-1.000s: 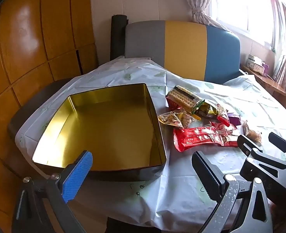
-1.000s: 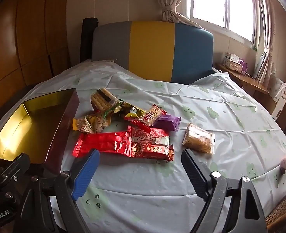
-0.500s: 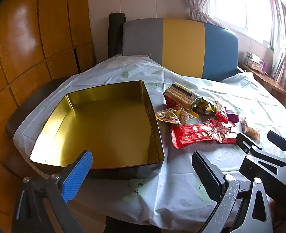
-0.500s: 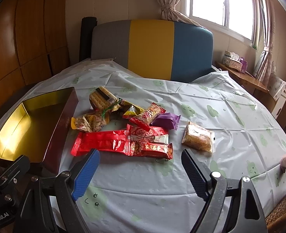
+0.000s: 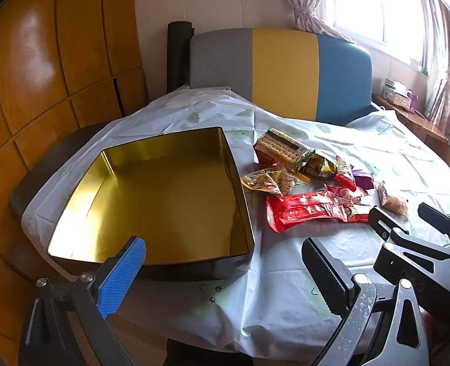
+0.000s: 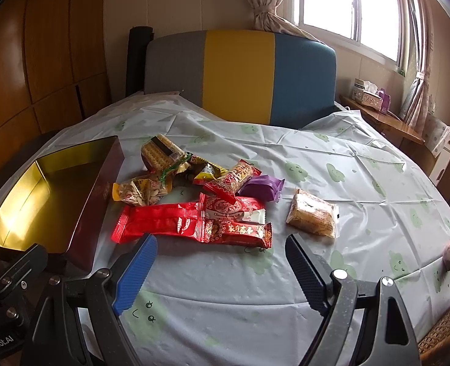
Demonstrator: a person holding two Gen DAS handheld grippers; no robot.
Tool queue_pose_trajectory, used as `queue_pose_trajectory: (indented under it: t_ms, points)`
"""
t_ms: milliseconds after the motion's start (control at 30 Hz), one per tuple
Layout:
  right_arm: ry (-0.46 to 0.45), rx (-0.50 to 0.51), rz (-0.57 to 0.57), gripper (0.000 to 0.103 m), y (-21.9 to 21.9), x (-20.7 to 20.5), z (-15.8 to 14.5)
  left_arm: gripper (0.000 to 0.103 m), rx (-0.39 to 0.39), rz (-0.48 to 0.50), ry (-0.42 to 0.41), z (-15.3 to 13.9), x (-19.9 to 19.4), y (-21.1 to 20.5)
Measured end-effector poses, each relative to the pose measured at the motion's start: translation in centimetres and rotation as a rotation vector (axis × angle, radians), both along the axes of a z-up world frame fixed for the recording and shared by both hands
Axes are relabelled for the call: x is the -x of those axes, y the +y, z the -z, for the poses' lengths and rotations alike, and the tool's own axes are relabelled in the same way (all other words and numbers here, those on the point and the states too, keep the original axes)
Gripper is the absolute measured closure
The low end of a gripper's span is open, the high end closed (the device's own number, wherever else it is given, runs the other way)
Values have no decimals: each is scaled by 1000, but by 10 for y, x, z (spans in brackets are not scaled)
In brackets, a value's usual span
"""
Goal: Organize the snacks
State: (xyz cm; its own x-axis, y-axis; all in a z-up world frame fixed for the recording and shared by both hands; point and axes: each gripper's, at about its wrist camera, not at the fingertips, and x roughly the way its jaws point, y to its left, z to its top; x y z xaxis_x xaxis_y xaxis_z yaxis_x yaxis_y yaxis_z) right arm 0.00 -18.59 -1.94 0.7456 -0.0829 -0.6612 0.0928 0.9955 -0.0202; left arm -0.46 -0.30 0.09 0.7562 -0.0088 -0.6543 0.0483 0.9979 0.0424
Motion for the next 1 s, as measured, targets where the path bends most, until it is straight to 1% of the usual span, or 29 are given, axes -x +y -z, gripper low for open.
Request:
queue_pose_trajectory:
  t_ms: [233,667,867,1000]
  points:
    - [-2,-10,-1,15,-1,1,-1,0,-11,11,-11,-3,3,-3]
    - [7,-15,3,15,-7,0,1,0,-29,29,-1,-1,3,-10]
    - [7,-20,22,15,-18,-3,0,0,-37,37,-1,-1,4,-11]
    - [-4,-25,39,15,-32,-8,-8,0,-40,46,-2,-1,4,-13]
